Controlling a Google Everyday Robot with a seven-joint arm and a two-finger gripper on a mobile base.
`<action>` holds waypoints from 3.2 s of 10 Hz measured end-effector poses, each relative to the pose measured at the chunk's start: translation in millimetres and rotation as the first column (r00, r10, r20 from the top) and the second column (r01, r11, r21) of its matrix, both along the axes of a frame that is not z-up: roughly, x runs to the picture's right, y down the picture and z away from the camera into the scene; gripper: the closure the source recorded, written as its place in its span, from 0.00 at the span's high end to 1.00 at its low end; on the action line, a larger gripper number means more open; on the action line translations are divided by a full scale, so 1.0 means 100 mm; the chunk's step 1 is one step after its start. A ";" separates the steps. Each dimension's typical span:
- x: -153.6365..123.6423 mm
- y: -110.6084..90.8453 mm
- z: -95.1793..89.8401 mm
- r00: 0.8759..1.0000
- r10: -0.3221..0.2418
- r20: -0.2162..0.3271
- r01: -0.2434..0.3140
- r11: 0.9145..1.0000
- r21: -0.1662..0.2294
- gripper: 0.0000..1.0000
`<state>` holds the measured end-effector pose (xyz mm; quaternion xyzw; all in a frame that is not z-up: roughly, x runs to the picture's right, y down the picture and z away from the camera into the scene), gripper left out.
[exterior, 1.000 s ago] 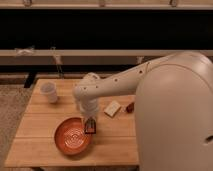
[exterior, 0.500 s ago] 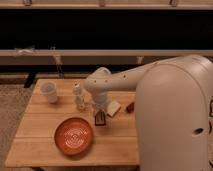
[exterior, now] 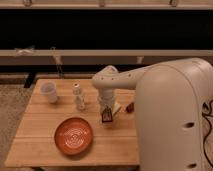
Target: Place the eraser on the white sponge
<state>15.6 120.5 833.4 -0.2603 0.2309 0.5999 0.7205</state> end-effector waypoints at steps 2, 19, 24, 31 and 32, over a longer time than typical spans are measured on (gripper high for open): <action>0.08 -0.04 0.10 1.000 -0.002 -0.003 0.002 1.000 -0.001 0.00; 0.39 -0.29 0.51 0.995 0.039 -0.087 -0.034 0.998 0.056 0.80; 0.30 -0.37 0.48 0.997 0.026 -0.069 -0.021 0.997 0.080 0.80; 0.22 -0.49 0.22 0.999 0.033 -0.017 -0.030 0.989 0.144 0.80; 0.23 -0.49 0.22 0.999 0.034 -0.019 -0.031 0.989 0.144 0.80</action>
